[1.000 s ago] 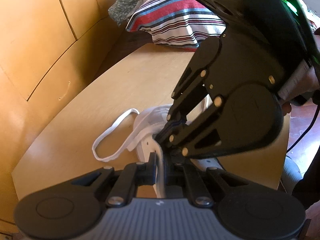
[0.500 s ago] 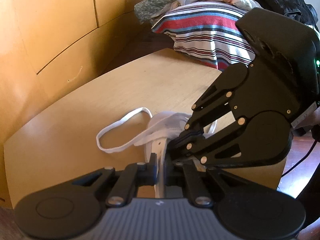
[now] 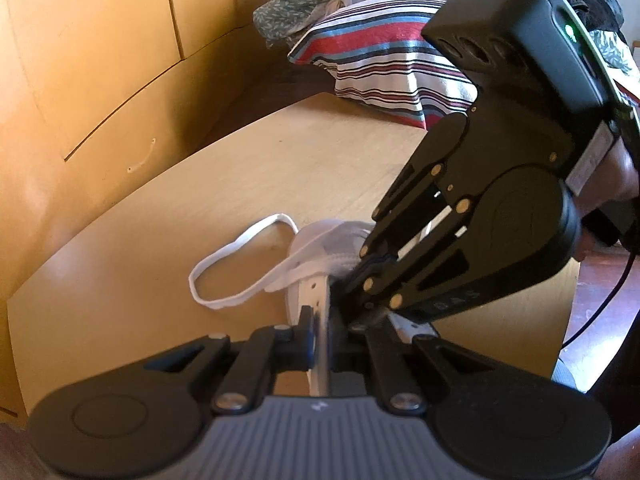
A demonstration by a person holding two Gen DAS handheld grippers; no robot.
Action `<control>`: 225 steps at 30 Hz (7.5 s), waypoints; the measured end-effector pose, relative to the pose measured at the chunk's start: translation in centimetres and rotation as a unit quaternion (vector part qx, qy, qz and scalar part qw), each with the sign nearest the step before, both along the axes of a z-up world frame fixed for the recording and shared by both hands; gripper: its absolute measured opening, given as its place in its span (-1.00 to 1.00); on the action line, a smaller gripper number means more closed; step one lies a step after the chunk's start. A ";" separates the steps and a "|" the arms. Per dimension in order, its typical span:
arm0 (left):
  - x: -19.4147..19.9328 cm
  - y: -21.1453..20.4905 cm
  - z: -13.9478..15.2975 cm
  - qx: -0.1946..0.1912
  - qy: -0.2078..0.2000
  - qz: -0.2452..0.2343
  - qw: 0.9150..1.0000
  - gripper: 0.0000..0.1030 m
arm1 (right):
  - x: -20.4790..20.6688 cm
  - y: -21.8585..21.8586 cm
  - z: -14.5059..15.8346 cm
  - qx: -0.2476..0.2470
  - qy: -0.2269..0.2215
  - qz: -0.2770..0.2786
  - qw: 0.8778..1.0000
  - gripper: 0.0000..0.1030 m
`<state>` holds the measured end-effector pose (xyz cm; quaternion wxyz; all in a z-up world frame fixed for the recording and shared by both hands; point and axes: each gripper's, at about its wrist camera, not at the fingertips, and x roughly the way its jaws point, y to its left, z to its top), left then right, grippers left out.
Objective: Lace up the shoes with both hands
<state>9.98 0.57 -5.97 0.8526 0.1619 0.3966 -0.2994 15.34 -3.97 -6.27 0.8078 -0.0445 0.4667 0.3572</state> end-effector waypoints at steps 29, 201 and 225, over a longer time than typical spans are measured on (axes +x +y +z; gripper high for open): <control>-2.6 -0.3 1.5 0.028 -0.042 -0.036 0.998 -0.80 | -0.1 0.8 -0.5 -0.022 -0.003 0.025 0.999 -0.97; -18.7 38.7 24.5 0.049 -0.417 0.610 0.672 -0.99 | -8.5 -3.1 -2.7 -0.034 0.011 -0.106 0.994 -0.36; -12.9 25.3 20.5 -0.030 -0.367 0.450 0.814 -0.99 | -8.7 -13.3 1.1 0.063 0.041 -0.115 0.991 0.03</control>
